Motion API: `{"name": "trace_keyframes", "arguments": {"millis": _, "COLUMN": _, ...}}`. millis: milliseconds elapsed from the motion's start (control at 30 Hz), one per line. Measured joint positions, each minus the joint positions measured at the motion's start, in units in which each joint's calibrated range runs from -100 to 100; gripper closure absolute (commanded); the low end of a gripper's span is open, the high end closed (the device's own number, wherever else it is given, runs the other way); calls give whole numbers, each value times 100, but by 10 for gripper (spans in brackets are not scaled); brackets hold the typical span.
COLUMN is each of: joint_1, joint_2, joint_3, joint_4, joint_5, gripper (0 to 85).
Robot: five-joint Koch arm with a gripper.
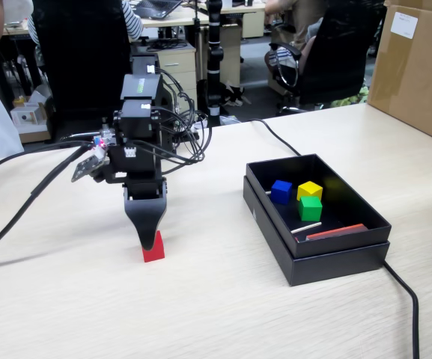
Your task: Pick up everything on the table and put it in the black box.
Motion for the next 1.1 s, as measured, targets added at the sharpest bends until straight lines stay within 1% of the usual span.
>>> {"name": "trace_keyframes", "arguments": {"millis": 167, "joint_1": -24, "joint_2": 479, "joint_3": 256, "joint_4": 0, "joint_5": -20, "gripper": 395}}
{"name": "trace_keyframes", "arguments": {"millis": 300, "joint_1": -29, "joint_2": 790, "joint_3": 484, "joint_4": 8, "joint_5": -24, "gripper": 477}}
{"name": "trace_keyframes", "arguments": {"millis": 367, "joint_1": -34, "joint_2": 867, "joint_3": 502, "joint_4": 8, "joint_5": -24, "gripper": 545}}
{"name": "trace_keyframes", "arguments": {"millis": 500, "joint_1": -34, "joint_2": 867, "joint_3": 502, "joint_4": 8, "joint_5": -24, "gripper": 725}}
{"name": "trace_keyframes", "arguments": {"millis": 533, "joint_1": -34, "joint_2": 867, "joint_3": 502, "joint_4": 8, "joint_5": -24, "gripper": 755}}
{"name": "trace_keyframes", "arguments": {"millis": 833, "joint_1": -29, "joint_2": 725, "joint_3": 493, "joint_4": 8, "joint_5": 93, "gripper": 763}}
{"name": "trace_keyframes", "arguments": {"millis": 933, "joint_1": 78, "joint_2": 104, "joint_3": 493, "joint_4": 8, "joint_5": 117, "gripper": 761}}
{"name": "trace_keyframes", "arguments": {"millis": 967, "joint_1": 298, "joint_2": -673, "joint_3": 502, "joint_4": 8, "joint_5": 190, "gripper": 758}}
{"name": "trace_keyframes", "arguments": {"millis": 1000, "joint_1": 381, "joint_2": -880, "joint_3": 548, "joint_4": 8, "joint_5": 210, "gripper": 758}}
{"name": "trace_keyframes", "arguments": {"millis": 1033, "joint_1": 659, "joint_2": -1320, "joint_3": 630, "joint_4": 0, "joint_5": 274, "gripper": 758}}
{"name": "trace_keyframes", "arguments": {"millis": 1067, "joint_1": 674, "joint_2": -1333, "joint_3": 639, "joint_4": 0, "joint_5": 274, "gripper": 758}}
{"name": "trace_keyframes", "arguments": {"millis": 1100, "joint_1": 835, "joint_2": -1515, "joint_3": 812, "joint_4": 0, "joint_5": 303, "gripper": 758}}
